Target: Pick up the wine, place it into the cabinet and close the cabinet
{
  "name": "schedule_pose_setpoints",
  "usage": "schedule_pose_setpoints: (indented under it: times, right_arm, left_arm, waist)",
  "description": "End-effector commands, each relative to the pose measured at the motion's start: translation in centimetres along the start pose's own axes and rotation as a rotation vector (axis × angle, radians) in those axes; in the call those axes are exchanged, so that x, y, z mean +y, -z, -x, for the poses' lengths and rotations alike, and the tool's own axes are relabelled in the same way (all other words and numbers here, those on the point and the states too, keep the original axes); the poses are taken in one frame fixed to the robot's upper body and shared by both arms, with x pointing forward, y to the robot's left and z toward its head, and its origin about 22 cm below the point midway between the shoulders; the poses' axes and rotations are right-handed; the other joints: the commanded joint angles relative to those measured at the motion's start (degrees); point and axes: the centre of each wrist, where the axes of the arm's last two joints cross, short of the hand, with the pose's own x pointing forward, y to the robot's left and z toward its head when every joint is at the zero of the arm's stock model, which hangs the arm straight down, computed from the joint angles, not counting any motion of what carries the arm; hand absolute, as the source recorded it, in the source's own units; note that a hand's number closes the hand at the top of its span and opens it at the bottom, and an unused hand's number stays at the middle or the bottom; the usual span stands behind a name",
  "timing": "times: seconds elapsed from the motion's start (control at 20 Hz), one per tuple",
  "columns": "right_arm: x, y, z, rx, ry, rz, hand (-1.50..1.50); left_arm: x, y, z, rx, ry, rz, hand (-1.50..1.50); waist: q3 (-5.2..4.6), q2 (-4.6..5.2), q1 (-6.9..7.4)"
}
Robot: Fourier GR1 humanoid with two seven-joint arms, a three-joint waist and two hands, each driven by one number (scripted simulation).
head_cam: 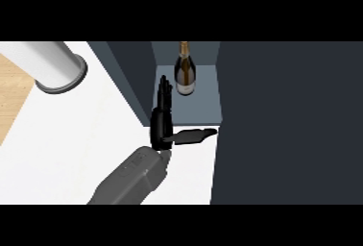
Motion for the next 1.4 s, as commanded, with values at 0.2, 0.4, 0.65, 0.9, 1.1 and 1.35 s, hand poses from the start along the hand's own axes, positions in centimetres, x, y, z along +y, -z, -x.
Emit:
schedule_pose_setpoints:
  times: [0.2, 0.4, 0.65, 0.9, 1.1, 1.35]
  right_arm:
    - [0.5, -1.1, -2.0, -0.039, -0.008, 0.012, -1.50]
    - [0.6, -2.4, -2.6, -0.038, 0.005, 0.009, -1.50]
    - [0.1, -1.7, -2.4, -0.033, -0.004, 0.047, -1.50]
    - [-0.9, -1.3, -1.3, -0.034, -0.002, 0.005, -1.50]
    - [0.3, -2.2, -1.2, -0.003, 0.036, -0.047, -1.50]
    - [-0.7, -2.1, 0.1, 0.050, 0.041, -0.134, 1.50]
  left_arm:
    - [-0.3, -6.5, -0.7, -0.026, -0.043, 0.024, -1.50]
    - [-2.0, -8.0, -4.7, -0.049, -0.100, 0.010, -1.50]
    - [-0.4, -10.1, -6.7, -0.028, -0.071, -0.027, -1.50]
    - [0.8, -10.8, -9.7, -0.064, -0.070, -0.073, -1.50]
    - [1.4, -13.6, -11.4, -0.060, -0.110, 0.012, -1.50]
    - [4.6, -15.1, -12.7, -0.042, -0.124, 0.078, -1.50]
  waist:
    - [-0.02, 0.11, 0.85]
    - [-0.01, -0.08, 0.92]
    - [-0.01, 0.04, 0.94]
    - [0.01, 0.09, 0.95]
    - [0.02, 0.02, 0.85]
    - [0.05, 0.05, 0.83]
